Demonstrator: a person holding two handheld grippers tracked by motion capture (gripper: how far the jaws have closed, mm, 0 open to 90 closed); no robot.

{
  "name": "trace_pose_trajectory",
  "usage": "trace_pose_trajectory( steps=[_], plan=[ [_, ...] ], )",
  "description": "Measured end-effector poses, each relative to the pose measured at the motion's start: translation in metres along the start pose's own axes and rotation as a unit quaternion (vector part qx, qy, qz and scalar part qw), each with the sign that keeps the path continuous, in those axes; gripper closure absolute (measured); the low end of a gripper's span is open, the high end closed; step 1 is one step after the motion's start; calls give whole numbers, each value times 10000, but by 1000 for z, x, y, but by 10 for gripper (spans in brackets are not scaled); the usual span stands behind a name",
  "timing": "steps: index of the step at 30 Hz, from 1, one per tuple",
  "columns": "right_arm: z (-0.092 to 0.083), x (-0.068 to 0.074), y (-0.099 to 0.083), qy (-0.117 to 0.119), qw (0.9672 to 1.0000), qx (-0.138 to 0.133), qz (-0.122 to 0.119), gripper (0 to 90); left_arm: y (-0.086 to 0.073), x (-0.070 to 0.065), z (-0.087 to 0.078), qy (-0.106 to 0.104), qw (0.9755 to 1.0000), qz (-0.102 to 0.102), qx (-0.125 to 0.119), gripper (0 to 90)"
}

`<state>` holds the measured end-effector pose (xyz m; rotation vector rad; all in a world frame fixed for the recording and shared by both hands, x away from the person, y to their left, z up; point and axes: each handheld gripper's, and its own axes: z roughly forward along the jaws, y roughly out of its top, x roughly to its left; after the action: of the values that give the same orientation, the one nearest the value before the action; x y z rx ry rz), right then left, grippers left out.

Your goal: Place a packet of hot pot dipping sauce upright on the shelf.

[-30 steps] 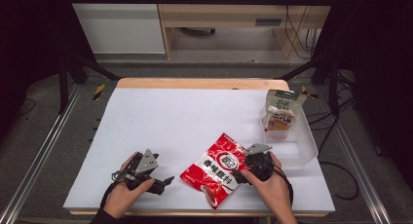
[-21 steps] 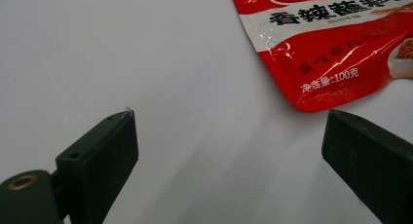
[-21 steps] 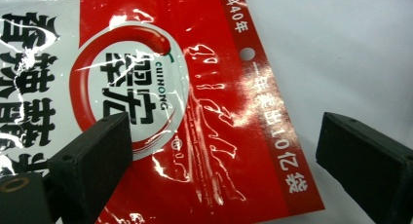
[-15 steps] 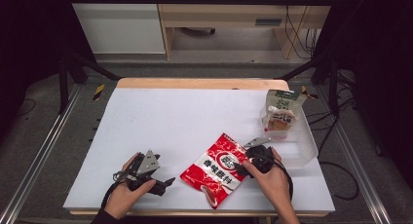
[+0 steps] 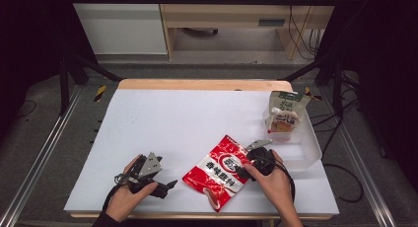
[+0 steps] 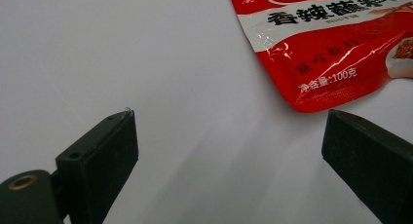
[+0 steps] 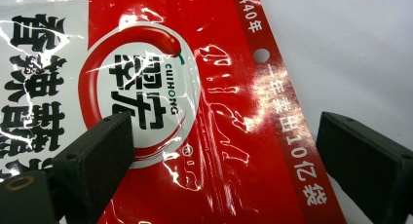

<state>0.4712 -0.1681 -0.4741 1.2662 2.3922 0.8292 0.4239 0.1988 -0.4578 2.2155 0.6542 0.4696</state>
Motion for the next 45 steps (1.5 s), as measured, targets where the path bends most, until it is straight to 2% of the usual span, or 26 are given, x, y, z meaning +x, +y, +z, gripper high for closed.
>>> trace_pose_trajectory(
  steps=[5,12,18,22,26,29,32,41,45],
  plan=[
    [-4,1,0,74,9999,-17,104,109,0,0,0,6,10000,-4,-2,62],
    [-12,5,0,194,9994,-196,191,155,0,0,0,0,10000,-3,5,62],
    [-21,11,-3,333,9989,-297,163,187,0,1,0,11,10000,-6,13,62],
    [-22,12,-7,352,9989,-282,134,243,0,1,0,6,10000,-1,16,62],
    [-21,12,-8,224,9992,-295,144,339,0,1,0,14,10000,2,15,62],
    [-23,9,-10,17,9995,-312,59,470,0,2,0,27,10000,-10,10,62],
    [-24,8,-11,-87,9993,-350,73,567,0,2,-1,43,10000,-9,9,62],
    [-24,7,-12,-359,9986,-374,-91,795,0,2,-1,56,10000,-10,8,62],
    [-25,6,-13,-416,9983,-390,-86,872,0,2,0,45,10000,-13,10,62]
  ],
)
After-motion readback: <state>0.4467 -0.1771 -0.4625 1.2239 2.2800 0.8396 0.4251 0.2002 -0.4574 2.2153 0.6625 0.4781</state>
